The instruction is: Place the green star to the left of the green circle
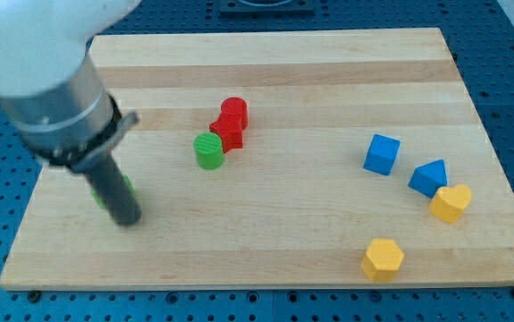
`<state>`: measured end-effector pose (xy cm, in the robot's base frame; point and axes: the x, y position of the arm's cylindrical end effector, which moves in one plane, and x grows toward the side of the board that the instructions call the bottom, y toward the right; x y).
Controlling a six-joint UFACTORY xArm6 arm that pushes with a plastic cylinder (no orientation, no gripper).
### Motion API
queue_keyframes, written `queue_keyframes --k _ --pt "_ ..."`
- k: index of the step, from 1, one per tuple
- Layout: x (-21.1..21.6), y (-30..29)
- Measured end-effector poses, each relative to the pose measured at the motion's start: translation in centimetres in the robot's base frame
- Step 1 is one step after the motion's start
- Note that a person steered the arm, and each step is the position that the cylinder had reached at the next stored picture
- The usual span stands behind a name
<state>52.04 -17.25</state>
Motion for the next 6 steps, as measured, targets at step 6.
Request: queue_keyframes --k 6 --pt "-4.9 -6.0"
